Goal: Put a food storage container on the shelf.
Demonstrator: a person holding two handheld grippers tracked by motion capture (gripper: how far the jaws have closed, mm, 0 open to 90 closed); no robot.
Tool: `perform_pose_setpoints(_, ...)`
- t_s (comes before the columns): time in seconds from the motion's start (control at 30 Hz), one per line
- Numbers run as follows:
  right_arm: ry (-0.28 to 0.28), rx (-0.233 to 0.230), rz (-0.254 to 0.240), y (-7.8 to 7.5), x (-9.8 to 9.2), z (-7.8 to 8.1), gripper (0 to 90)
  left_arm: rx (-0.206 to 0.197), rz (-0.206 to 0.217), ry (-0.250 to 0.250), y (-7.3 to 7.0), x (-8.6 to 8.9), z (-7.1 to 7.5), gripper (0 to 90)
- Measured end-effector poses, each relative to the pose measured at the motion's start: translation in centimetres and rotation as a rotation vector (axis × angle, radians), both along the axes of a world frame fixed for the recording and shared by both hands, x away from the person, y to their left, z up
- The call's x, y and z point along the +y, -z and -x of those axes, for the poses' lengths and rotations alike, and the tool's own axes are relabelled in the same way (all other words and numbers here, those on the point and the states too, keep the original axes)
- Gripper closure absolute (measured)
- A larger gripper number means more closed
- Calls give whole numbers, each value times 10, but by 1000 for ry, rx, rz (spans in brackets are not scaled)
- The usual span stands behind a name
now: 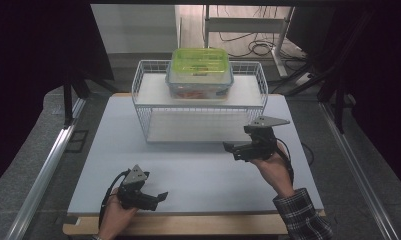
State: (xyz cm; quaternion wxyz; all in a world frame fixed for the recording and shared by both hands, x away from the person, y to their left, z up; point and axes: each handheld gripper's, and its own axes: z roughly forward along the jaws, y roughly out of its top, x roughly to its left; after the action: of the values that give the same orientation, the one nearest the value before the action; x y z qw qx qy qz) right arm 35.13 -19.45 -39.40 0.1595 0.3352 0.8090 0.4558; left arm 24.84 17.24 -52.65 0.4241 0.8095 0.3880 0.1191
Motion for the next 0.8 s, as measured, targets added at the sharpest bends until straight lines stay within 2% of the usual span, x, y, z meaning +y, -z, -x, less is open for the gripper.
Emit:
perform_pose_setpoints(0.17, -2, 4, 16, 10, -3, 5, 34, 2, 8, 4, 0, 0, 0, 9)
perform_pose_setpoints(0.43, 4, 27, 12, 23, -10, 14, 34, -2, 6, 7, 0, -1, 1, 16)
perform_pose_setpoints(0.53, 9, 29, 32, 27, -12, 17, 34, 0, 5, 9, 0, -1, 1, 16)
perform_pose_setpoints(0.8, 12, 10, 46, 41, -15, 28, 36, -1, -8, 16, 1, -2, 1, 16)
